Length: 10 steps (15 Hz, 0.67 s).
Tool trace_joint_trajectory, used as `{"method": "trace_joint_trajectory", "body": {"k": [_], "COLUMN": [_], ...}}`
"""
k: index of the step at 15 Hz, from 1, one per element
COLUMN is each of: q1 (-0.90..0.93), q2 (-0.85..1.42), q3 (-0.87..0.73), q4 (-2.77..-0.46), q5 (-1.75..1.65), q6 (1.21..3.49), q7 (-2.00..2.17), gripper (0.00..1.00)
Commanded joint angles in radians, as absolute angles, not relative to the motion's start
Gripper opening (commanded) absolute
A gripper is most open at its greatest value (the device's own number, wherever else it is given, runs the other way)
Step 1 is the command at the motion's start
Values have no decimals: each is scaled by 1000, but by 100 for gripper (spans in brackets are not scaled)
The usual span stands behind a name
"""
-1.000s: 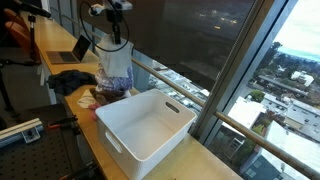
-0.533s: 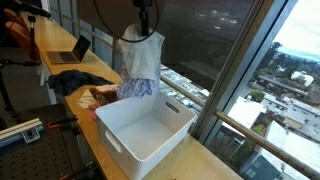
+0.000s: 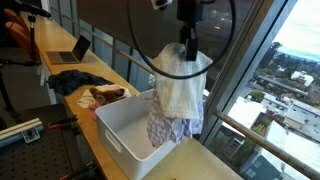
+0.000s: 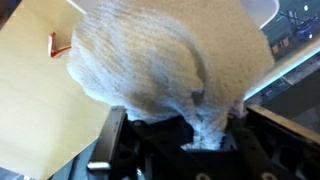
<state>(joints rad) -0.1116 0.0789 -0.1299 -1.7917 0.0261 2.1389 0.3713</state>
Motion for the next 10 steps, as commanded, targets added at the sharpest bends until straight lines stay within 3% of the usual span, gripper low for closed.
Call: {"method": "trace_joint_trajectory", "body": {"k": [1,10], "q1": [-142,-108], "q2": [183,203], "q3": [-141,-92], "q4": [-1681,-1470], "q5": [89,87], "q6": [2119,2031], "q7": [272,190], "gripper": [0,0]}}
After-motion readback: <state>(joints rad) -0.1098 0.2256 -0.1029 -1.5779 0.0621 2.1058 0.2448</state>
